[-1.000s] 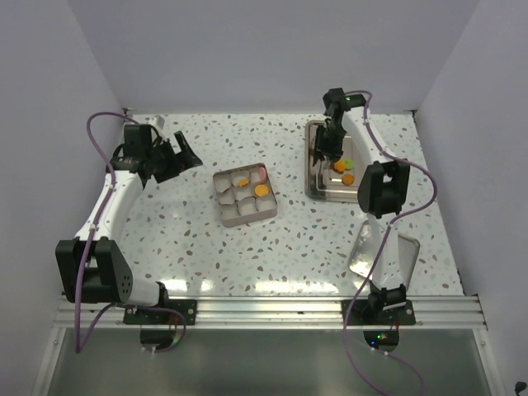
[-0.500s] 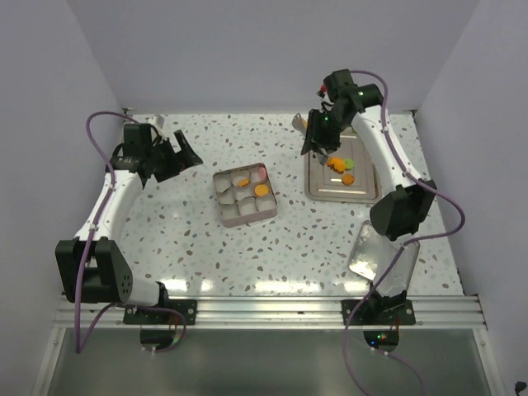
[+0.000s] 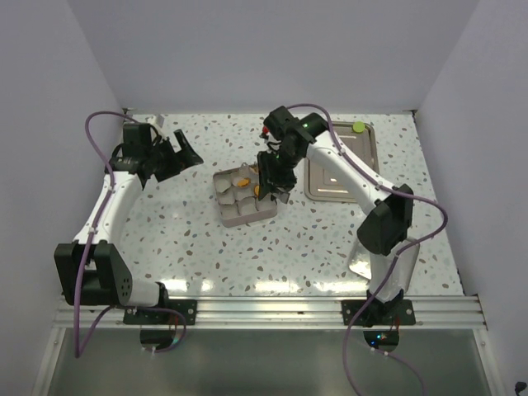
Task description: Pack the cookies
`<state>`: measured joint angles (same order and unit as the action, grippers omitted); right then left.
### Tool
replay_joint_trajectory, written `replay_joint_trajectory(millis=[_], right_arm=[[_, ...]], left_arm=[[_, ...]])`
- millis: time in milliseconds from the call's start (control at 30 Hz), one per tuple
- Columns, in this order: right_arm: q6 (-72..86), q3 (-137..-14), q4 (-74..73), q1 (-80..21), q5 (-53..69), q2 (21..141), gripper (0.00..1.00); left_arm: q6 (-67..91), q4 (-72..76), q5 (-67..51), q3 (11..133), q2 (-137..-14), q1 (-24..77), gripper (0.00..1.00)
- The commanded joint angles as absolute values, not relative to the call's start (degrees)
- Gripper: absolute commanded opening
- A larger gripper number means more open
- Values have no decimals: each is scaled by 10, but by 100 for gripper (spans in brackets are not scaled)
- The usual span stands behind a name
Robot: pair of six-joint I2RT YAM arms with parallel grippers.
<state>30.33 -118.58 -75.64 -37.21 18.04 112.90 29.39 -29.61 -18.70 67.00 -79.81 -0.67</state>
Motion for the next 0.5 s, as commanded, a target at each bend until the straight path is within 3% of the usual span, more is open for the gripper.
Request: replay_joint_trajectory(millis=[0,467], right_arm=[[324,-1162,-730,-384,201,1112,33],[329,-1138,-735,-431,199,1156,33]], left_arm=[[294,-278,-193,670,-775,-5,97],[291,-278,-195,668,-773,-4,97]])
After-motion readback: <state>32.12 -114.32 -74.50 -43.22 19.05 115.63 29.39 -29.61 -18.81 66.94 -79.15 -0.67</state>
